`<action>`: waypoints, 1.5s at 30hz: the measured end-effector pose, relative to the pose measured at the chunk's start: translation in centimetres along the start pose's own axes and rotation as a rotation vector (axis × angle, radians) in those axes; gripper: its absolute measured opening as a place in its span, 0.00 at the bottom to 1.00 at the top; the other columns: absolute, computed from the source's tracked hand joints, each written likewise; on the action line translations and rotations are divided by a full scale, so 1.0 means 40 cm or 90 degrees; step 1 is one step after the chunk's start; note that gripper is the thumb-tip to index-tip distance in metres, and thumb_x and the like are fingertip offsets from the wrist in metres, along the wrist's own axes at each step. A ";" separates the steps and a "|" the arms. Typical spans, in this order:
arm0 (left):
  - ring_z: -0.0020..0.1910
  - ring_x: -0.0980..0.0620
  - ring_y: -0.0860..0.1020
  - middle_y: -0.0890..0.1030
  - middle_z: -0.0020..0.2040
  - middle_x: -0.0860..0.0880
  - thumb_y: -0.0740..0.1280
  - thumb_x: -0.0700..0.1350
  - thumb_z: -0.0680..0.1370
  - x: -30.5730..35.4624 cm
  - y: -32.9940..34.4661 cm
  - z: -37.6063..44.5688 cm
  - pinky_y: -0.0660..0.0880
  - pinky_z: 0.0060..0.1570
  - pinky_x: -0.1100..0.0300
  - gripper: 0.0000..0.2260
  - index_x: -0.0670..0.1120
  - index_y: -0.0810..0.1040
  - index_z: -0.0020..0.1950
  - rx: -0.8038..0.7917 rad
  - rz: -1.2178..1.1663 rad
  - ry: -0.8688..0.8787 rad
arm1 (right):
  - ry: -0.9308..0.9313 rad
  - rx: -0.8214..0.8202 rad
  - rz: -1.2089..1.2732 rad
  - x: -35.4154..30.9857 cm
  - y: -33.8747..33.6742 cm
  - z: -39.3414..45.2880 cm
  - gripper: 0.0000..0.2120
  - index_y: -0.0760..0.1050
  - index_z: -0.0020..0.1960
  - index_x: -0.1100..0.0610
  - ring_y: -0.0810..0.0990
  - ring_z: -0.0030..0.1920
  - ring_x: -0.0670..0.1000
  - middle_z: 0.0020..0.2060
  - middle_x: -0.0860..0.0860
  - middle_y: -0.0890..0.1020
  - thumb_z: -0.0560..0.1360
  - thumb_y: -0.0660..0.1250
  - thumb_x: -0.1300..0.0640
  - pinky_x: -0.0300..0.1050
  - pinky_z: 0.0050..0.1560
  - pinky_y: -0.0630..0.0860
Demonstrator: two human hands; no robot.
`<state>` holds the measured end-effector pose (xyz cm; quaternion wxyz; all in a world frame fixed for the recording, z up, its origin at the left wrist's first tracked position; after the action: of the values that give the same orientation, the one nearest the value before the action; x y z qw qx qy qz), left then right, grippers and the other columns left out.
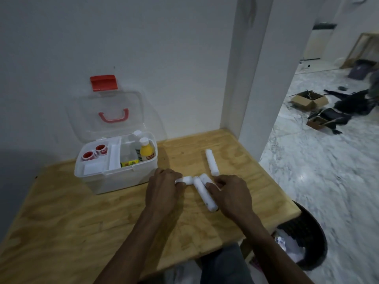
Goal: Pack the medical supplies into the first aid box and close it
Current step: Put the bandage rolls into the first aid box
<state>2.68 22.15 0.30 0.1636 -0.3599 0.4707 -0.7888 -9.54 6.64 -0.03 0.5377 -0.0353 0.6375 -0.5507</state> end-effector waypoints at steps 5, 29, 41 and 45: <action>0.45 0.47 0.75 0.82 0.45 0.49 0.66 0.50 0.77 -0.004 0.031 0.003 0.72 0.46 0.49 0.07 0.50 0.81 0.43 0.006 -0.011 -0.021 | 0.021 -0.012 -0.050 0.000 0.016 0.002 0.18 0.82 0.39 0.50 0.81 0.41 0.50 0.35 0.46 0.83 0.71 0.64 0.37 0.50 0.41 0.78; 0.52 0.43 0.79 0.85 0.52 0.46 0.74 0.46 0.74 -0.063 -0.273 -0.077 0.74 0.53 0.48 0.10 0.46 0.84 0.54 0.337 -0.031 -0.134 | -0.125 0.030 0.233 -0.299 0.015 0.043 0.11 0.84 0.50 0.51 0.80 0.43 0.41 0.43 0.44 0.85 0.73 0.70 0.46 0.40 0.44 0.77; 0.53 0.42 0.79 0.85 0.52 0.46 0.70 0.55 0.75 -0.291 -0.403 -0.058 0.71 0.53 0.49 0.14 0.49 0.84 0.56 0.257 0.106 -0.305 | -0.093 0.045 0.149 -0.588 0.236 0.057 0.15 0.83 0.49 0.50 0.81 0.49 0.49 0.45 0.45 0.85 0.74 0.65 0.41 0.53 0.57 0.73; 0.55 0.45 0.78 0.85 0.53 0.48 0.70 0.54 0.75 -0.313 -0.404 -0.041 0.69 0.51 0.53 0.15 0.49 0.84 0.58 0.234 0.119 -0.291 | -0.039 0.058 0.137 -0.622 0.277 0.063 0.12 0.83 0.49 0.51 0.80 0.53 0.51 0.48 0.48 0.85 0.75 0.66 0.44 0.56 0.62 0.68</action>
<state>11.41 38.77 8.55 0.3995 -0.4473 0.3024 -0.7409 8.79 25.14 8.33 0.6138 0.0413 0.5951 -0.5170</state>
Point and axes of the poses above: each hand's wrist, its own z-axis towards the middle knuckle, its own y-axis out of the palm, x = y × z, the point moved 1 cm from there along z, towards the middle knuckle
